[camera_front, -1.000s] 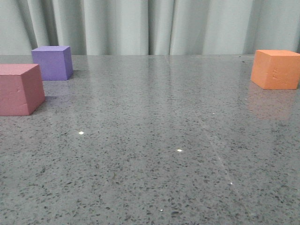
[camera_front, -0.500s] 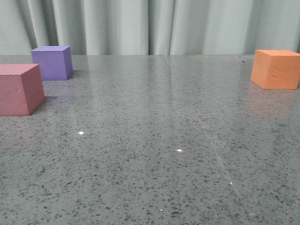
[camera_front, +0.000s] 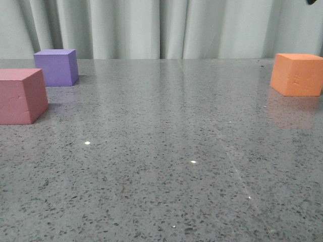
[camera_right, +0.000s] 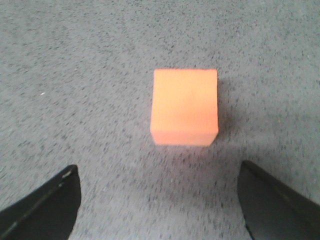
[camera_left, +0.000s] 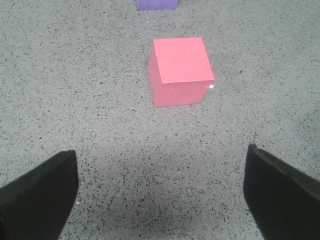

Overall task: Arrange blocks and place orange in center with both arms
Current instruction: 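Lower the right gripper onto the orange cube and close on it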

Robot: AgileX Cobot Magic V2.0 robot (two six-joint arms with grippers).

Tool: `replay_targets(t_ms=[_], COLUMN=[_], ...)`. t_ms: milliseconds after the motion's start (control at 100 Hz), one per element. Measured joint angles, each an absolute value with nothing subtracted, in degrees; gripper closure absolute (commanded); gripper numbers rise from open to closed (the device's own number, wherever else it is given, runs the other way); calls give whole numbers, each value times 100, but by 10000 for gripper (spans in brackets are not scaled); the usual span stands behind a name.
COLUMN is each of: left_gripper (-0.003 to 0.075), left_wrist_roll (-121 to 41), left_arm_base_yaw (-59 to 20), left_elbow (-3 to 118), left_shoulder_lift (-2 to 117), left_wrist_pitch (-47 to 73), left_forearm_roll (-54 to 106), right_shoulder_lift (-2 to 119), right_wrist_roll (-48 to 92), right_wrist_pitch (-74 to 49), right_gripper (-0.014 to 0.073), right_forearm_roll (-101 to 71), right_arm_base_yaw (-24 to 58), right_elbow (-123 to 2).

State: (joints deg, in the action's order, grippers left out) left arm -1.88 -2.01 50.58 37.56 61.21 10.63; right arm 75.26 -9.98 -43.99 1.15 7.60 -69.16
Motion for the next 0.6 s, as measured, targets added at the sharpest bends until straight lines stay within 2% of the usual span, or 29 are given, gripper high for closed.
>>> replay_targets(t_ms=[220, 600], left_gripper=[83, 83], left_wrist_roll=[-188, -188], left_arm_base_yaw=[-201, -201], left_elbow=[5058, 5058], left_shoulder_lift=[3756, 3756], left_wrist_pitch=[6121, 6130], left_forearm_roll=[1063, 1063], right_shoulder_lift=[8536, 9386], right_wrist_roll=[-998, -998], right_wrist_pitch=[-4647, -4638], right_gripper=[-38, -38], right_forearm_roll=[434, 691], right_arm_base_yaw=[760, 760], right_elbow=[-7640, -8026])
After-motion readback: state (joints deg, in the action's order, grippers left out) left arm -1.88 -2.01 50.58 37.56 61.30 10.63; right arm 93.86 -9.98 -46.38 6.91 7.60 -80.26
